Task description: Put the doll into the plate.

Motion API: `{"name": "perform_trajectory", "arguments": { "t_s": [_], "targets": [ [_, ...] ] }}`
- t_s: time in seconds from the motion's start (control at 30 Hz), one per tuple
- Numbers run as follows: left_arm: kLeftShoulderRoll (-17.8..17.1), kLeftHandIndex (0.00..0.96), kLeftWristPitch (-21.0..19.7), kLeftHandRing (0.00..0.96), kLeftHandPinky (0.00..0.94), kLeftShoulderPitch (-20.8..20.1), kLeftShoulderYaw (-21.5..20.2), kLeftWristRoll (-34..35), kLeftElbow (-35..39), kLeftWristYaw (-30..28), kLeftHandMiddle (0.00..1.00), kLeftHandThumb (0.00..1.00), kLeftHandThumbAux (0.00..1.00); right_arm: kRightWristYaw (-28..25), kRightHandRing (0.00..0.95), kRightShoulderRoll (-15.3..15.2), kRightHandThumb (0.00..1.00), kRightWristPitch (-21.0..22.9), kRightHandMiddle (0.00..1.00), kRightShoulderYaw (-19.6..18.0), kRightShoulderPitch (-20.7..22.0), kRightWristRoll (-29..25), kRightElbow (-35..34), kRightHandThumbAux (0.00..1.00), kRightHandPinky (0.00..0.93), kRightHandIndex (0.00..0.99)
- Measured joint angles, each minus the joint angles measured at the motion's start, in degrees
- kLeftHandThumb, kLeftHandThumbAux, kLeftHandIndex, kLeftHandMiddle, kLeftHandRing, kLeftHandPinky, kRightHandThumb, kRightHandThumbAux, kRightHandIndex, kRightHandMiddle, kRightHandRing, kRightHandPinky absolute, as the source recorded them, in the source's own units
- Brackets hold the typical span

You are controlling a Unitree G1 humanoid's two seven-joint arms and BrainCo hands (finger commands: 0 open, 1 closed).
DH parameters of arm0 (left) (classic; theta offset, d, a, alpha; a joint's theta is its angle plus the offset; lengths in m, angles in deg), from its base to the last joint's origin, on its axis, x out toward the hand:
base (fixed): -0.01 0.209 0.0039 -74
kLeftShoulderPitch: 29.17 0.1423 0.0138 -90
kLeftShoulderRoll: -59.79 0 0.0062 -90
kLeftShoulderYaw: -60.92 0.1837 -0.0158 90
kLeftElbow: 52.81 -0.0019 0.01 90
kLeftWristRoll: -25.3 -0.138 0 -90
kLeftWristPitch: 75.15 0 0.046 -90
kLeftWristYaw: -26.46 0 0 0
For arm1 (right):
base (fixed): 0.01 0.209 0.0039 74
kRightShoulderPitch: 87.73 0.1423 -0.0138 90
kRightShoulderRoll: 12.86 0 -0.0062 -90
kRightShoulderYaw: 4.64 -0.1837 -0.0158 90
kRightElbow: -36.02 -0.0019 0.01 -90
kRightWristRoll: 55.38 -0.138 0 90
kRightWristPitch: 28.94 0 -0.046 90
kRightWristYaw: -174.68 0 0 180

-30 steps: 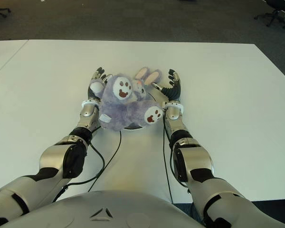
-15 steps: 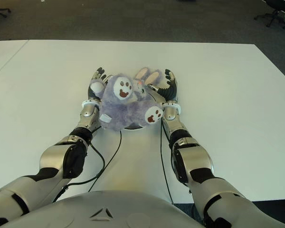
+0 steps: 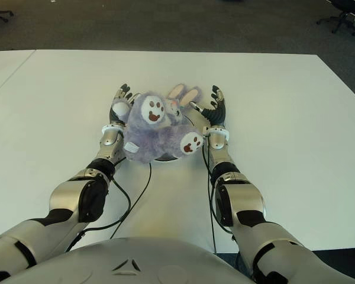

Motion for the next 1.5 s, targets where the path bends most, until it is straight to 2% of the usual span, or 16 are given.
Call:
{"name": "perform_trajectory", "arguments": {
  "t_s": [0.57,0.93,1.5],
  "targets": [
    [0.00,0.007,0.00,0.011,0.035,0.01,-0.03,0.01,0.00,0.00,0.013,0.000,0.725,-3.43,0.096,0.65,0.000,-1.05,0.103,-3.71,-0.09,-0.87,0.00,0.836,0.115,0.101],
    [-0.01,0.000,0.01,0.000,0.002,0.02,-0.02,0.01,0.00,0.00,0.001,0.000,0.700,-5.26,0.095,0.96,0.000,-1.62,0.101,-5.63,-0.14,-1.37,0.00,0.843,0.114,0.093],
    [-0.01,0.011,0.01,0.013,0.022,0.02,-0.05,0.02,0.00,0.00,0.021,0.000,0.722,-6.57,0.093,1.03,0.000,-1.87,0.101,-6.16,-0.18,-1.93,0.00,0.845,0.111,0.091]
  ]
}}
